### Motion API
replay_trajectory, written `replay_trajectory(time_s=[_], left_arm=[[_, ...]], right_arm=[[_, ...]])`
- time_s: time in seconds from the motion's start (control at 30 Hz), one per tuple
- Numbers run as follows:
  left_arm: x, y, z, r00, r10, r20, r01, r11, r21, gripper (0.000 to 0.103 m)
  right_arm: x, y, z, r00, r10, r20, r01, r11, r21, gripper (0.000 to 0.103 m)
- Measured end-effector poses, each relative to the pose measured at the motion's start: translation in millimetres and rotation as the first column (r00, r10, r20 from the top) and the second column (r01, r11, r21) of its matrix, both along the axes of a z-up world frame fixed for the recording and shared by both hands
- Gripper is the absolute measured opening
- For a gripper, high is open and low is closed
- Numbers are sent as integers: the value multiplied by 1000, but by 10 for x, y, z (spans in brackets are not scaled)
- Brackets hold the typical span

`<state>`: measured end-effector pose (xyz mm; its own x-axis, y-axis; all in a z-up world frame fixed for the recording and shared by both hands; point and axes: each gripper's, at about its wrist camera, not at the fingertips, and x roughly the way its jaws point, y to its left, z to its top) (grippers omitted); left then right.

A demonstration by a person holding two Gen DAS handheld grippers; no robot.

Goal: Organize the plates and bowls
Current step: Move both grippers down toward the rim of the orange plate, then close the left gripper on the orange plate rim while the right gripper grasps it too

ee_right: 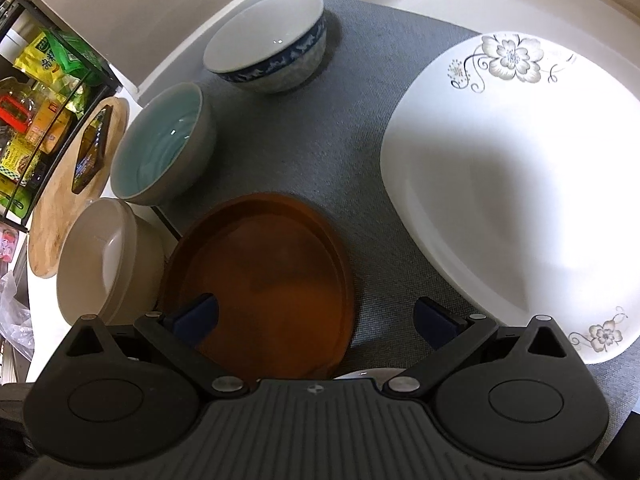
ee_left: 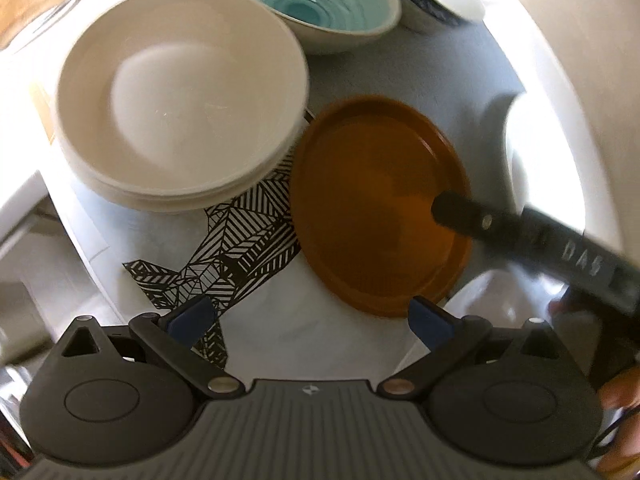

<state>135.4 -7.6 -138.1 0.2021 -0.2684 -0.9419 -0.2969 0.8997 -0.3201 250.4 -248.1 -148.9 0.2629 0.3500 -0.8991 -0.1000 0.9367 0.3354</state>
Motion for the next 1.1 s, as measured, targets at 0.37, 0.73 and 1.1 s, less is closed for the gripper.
replay_trajectory(time_s=[0.37,0.73,1.1], left_arm=[[-34,75,73,982,183,41,-182,983,-39,91],[-16,121,71,979,203,2,-203,979,8,12],[-62,93,200,985,150,84,-153,988,31,11]], right_arm=[[69,66,-33,1000,18,5,-18,999,-29,103],[-71,216,-5,984,152,95,-148,988,-54,41],[-156,57,179,971,123,204,-113,992,-60,10]])
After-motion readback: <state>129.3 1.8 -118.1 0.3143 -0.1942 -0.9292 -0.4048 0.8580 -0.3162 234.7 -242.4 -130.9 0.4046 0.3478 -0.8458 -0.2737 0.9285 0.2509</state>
